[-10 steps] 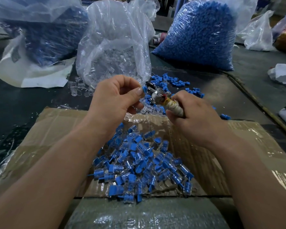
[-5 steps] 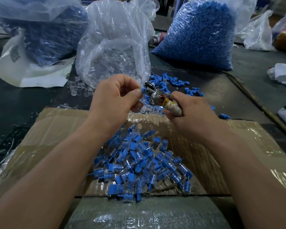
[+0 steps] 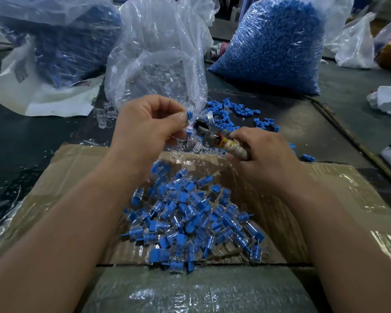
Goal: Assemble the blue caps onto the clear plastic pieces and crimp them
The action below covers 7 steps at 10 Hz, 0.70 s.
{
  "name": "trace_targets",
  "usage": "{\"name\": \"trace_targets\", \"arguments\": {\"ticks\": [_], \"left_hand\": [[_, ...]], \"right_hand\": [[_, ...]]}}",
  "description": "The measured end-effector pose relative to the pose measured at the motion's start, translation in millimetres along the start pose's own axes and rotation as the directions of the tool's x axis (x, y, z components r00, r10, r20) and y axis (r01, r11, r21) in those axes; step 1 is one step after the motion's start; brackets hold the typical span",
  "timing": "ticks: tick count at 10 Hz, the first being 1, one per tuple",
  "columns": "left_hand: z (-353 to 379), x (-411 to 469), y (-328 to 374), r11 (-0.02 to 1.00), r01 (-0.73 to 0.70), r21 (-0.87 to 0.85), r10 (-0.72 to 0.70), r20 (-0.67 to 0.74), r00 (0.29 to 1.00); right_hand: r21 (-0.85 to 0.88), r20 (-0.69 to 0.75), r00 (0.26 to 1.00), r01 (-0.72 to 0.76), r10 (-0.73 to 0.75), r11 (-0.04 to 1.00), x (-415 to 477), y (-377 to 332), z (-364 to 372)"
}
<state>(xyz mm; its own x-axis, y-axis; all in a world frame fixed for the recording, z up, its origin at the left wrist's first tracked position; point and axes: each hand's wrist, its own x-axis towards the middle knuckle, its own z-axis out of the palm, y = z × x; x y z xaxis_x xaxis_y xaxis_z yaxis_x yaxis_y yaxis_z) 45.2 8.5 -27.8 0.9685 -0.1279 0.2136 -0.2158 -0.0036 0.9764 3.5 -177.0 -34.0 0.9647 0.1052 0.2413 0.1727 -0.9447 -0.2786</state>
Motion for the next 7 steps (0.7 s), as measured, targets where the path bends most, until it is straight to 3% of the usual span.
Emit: {"name": "trace_targets", "arguments": {"ticks": [1, 2, 3, 4, 5, 6, 7], "left_hand": [[-10.5, 3.0, 3.5, 0.993, 0.081, -0.089, -0.08, 0.014, 0.997], [-14.5, 3.7, 4.7, 0.989, 0.145, -0.024, -0.141, 0.13, 0.981], [-12.4, 0.8, 5.5, 0.979, 0.182, 0.094, -0.201, 0.273, 0.941], [-8.3, -3.6, 6.8, 0.97, 0.172, 0.17, -0.226, 0.38, 0.897], [-6.6, -6.0, 7.8, 0.971, 0.149, 0.189, -0.217, 0.42, 0.881], [-5.9, -4.6, 6.2, 0.985, 0.125, 0.12, -0.157, 0.319, 0.935], [-2.5, -5.8, 4.4, 0.986, -0.026, 0.166, 0.002, 0.141, 0.99]], "right_hand": [[-0.011, 0.071, 0.997, 0.011, -0.01, 1.0, -0.7, 2.2, 0.2], [0.028, 0.152, 0.988, -0.017, 0.012, 0.999, -0.3, 2.4, 0.8], [-0.061, 0.235, 0.971, -0.041, 0.054, 0.997, 1.5, 1.9, 2.3], [-0.09, 0.238, 0.97, -0.033, 0.054, 0.995, 3.6, 1.3, 2.8], [-0.012, 0.229, 0.972, -0.055, 0.057, 0.998, 3.1, -0.6, -0.1], [0.023, 0.18, 0.981, -0.075, 0.07, 0.997, 1.8, 1.0, -2.1], [0.127, 0.009, 0.998, -0.068, 0.068, 0.99, -0.7, -1.8, -1.5]]}}
